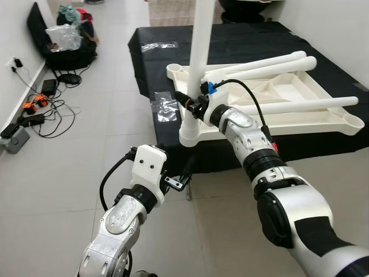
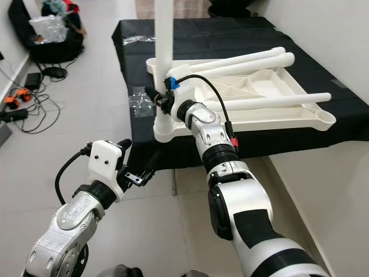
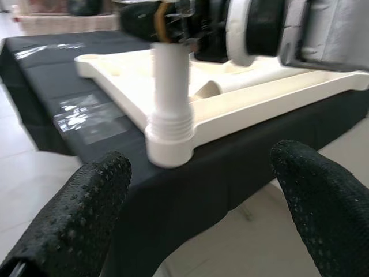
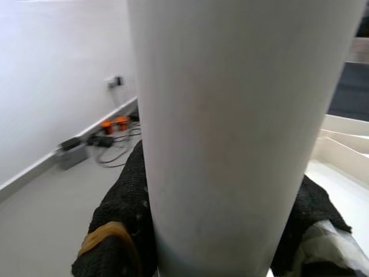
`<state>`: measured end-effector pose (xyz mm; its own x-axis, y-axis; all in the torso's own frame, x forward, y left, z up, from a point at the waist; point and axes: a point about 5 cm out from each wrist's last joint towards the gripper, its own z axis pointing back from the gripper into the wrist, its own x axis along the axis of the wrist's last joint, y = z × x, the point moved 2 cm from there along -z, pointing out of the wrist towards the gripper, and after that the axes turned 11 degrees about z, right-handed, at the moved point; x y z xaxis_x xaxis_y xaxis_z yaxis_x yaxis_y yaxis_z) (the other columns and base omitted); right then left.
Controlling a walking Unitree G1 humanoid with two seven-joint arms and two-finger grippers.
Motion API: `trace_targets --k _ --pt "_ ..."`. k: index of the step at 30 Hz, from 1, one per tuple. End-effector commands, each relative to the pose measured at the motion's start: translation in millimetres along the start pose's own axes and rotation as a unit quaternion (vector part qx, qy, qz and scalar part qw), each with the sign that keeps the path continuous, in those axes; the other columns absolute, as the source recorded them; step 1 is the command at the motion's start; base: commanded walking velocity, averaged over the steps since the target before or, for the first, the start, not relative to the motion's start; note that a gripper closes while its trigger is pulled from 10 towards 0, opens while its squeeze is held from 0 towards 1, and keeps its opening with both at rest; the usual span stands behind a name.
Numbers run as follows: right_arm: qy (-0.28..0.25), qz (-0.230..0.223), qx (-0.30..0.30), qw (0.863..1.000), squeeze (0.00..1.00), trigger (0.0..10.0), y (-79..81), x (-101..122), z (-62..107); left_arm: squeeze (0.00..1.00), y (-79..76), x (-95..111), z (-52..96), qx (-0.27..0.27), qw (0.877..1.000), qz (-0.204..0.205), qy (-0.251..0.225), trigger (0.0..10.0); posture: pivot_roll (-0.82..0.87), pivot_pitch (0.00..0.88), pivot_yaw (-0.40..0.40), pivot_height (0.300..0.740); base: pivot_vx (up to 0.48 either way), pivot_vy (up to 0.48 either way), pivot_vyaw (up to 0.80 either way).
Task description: Building children table
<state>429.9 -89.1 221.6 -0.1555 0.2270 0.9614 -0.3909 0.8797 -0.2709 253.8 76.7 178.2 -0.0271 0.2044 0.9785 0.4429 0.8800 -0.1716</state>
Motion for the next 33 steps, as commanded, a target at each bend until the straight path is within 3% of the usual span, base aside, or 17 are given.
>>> trace_targets --k 1,4,5,7,8,10,11,12,13,15,18,19,21,22,25,26,33 --pt "0.026 0.033 -0.062 0.997 0.0 0.0 -20.1 -2 3.1 0.0 -1.0 -3 1.3 0.0 1.0 0.001 0.002 10.0 0.02 0.091 -0.075 0.74 0.0 0.0 0.0" --pt "0.042 0.033 -0.117 0.992 0.0 0.0 -30.5 -4 5.3 0.0 -1.4 -3 1.6 -0.001 1.0 0.0 0.003 10.0 0.02 0.08 -0.075 0.74 0.0 0.0 0.0" --pt "0.058 0.017 -0.178 0.982 0.0 0.0 -41.1 -5 8.7 0.0 -1.7 -4 1.7 -0.002 1.0 0.0 0.004 10.0 0.02 0.076 -0.074 0.74 0.0 0.0 0.0" --pt "0.058 0.017 -0.178 0.982 0.0 0.0 -41.1 -5 8.7 0.0 -1.7 -4 1.7 -0.002 1.0 0.0 0.004 10.0 0.02 0.076 -0.074 0.74 0.0 0.0 0.0" --pt "0.063 -0.023 -0.25 0.966 0.0 0.0 -49.0 -5 13.4 0.0 -2.1 -4 1.6 -0.003 1.0 -0.001 0.004 10.0 0.02 0.07 -0.072 0.74 0.0 0.0 0.0" --pt "0.063 -0.023 -0.25 0.966 0.0 0.0 -49.0 -5 13.4 0.0 -2.1 -4 1.6 -0.003 1.0 -0.001 0.004 10.0 0.02 0.07 -0.072 0.74 0.0 0.0 0.0" --pt "0.064 -0.058 -0.318 0.944 0.0 0.0 -52.9 -5 18.9 0.0 -2.5 -4 1.3 -0.004 1.0 -0.002 0.004 10.0 0.02 0.069 -0.075 0.74 0.0 0.0 0.0" --pt "0.064 -0.058 -0.318 0.944 0.0 0.0 -52.9 -5 18.9 0.0 -2.5 -4 1.3 -0.004 1.0 -0.002 0.004 10.0 0.02 0.069 -0.075 0.74 0.0 0.0 0.0" --pt "0.065 -0.084 -0.362 0.926 0.0 0.0 -50.6 -4 22.2 0.0 -2.5 -5 1.2 -0.004 1.0 -0.002 0.004 10.0 0.02 0.069 -0.08 0.74 0.0 0.0 0.0" --pt "0.071 -0.109 -0.386 0.913 0.0 0.0 -44.2 -4 22.6 0.0 -2.6 -5 1.3 -0.004 1.0 -0.002 0.004 10.0 0.02 0.067 -0.079 0.74 0.0 0.0 0.0" --pt "0.079 -0.128 -0.398 0.905 0.0 0.0 -36.1 -5 21.0 0.0 -2.6 -5 1.6 -0.004 1.0 0.0 0.005 10.0 0.02 0.067 -0.079 0.74 0.0 0.0 0.0" --pt "0.075 -0.14 -0.382 0.911 0.0 9.2 -28.3 -2 16.1 0.0 -2.7 -6 1.9 -0.004 1.0 -0.002 0.006 10.0 0.03 0.066 -0.083 0.74 0.0 0.0 0.0" --pt "0.075 -0.14 -0.382 0.911 0.0 9.2 -28.3 -2 16.1 0.0 -2.7 -6 1.9 -0.004 1.0 -0.002 0.006 10.0 0.03 0.066 -0.083 0.74 0.0 0.0 0.0" --pt "0.073 -0.147 -0.373 0.913 0.0 10.0 -23.0 1 12.9 0.0 -2.9 -6 2.1 -0.004 1.0 -0.003 0.007 10.0 0.03 0.066 -0.083 0.74 0.0 0.0 0.0" --pt "0.017 -0.134 -0.321 0.938 0.0 10.0 -12.9 18 5.8 0.0 -2.1 -7 2.7 -0.002 1.0 -0.003 0.008 10.0 0.02 0.068 -0.082 0.74 0.0 0.0 0.0" --pt "-0.005 -0.112 -0.309 0.944 1.0 10.0 -11.0 25 5.7 0.0 -1.9 -7 2.8 -0.001 1.0 -0.002 0.009 10.0 0.02 0.068 -0.082 0.74 0.0 0.0 0.0" --pt "-0.015 -0.095 -0.309 0.946 1.0 10.0 -12.0 25 9.8 0.0 -1.6 -8 2.9 -0.001 1.0 -0.002 0.009 10.0 0.02 0.069 -0.081 0.74 0.0 0.0 0.0"
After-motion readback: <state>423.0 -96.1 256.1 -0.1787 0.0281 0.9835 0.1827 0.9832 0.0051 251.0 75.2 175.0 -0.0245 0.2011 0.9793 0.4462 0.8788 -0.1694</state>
